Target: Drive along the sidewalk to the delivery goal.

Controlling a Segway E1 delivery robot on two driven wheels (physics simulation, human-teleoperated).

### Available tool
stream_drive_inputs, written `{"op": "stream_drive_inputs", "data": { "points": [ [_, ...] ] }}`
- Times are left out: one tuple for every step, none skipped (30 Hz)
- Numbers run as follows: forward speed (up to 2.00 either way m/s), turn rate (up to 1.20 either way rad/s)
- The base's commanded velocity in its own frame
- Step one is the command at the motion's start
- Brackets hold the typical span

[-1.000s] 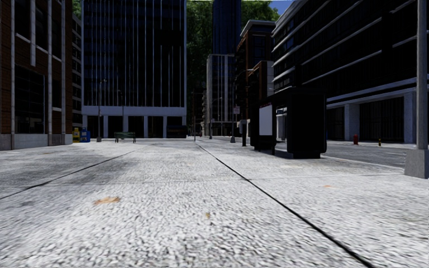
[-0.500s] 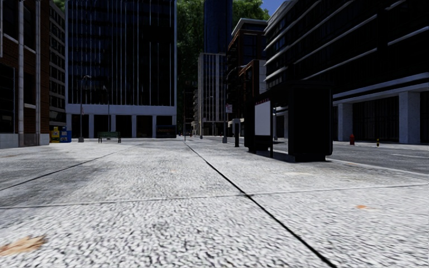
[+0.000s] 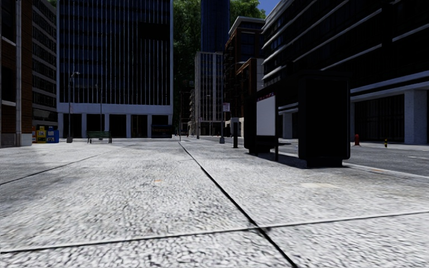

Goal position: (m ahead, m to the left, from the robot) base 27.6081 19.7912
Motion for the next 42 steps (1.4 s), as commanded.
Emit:
{"op": "stream_drive_inputs", "data": {
  "points": [
    [2.00,0.00],
    [2.00,0.00],
    [2.00,0.00],
    [2.00,0.00],
    [2.00,0.00],
    [2.00,0.00],
    [2.00,0.00],
    [2.00,0.00],
    [2.00,0.00],
    [2.00,0.00],
    [2.00,0.00],
    [2.00,0.00],
    [2.00,0.00],
    [2.00,0.00],
    [2.00,0.00],
    [2.00,0.00],
    [2.00,0.00],
    [2.00,0.00],
    [2.00,0.00],
    [2.00,0.00],
    [2.00,0.00],
    [2.00,0.00],
    [2.00,0.00],
    [2.00,0.00],
    [2.00,0.00],
    [2.00,0.00],
    [2.00,0.00],
    [2.00,0.00],
    [2.00,0.00],
    [2.00,0.00],
    [2.00,0.00],
    [2.00,0.00],
    [2.00,0.00],
    [2.00,0.00],
    [2.00,0.00],
    [2.00,0.00],
    [2.00,0.00],
    [2.00,0.00],
    [2.00,0.00],
    [2.00,0.00],
    [2.00,0.00],
    [2.00,0.00]
  ]
}}
